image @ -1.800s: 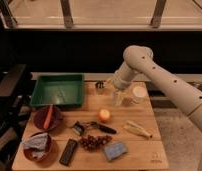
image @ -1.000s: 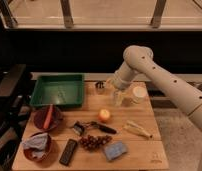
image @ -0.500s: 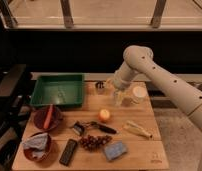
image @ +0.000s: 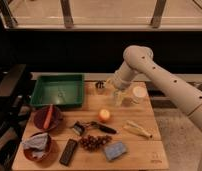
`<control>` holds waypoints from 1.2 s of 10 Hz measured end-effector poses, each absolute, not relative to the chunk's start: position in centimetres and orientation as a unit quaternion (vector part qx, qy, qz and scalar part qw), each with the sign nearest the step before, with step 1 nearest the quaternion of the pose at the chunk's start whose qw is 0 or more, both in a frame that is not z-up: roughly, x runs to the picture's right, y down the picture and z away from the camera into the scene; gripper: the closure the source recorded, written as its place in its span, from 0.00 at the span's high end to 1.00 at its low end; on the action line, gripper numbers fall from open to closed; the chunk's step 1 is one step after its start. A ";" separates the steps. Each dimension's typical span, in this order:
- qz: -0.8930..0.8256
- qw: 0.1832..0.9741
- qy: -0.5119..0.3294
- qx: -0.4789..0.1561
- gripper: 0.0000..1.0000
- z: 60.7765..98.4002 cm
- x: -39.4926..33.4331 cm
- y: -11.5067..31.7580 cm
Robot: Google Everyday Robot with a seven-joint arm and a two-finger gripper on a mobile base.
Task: Place apple in tray
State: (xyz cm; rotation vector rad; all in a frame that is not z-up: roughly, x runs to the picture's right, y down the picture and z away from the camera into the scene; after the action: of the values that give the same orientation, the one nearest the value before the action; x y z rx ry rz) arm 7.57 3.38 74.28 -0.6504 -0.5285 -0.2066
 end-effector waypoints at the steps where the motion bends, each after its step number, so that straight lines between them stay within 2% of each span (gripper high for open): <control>1: -0.100 0.908 -0.256 -0.315 0.80 74.3 7.6 3.4; 5: -0.124 0.903 -0.251 -0.326 0.80 74.4 7.3 4.1; 12: -0.148 0.884 -0.261 -0.359 0.80 80.8 3.8 12.5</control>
State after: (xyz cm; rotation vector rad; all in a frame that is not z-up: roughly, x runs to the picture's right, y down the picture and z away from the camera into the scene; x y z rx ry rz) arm 3.75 12.45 80.84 -0.7465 -0.5427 -0.3080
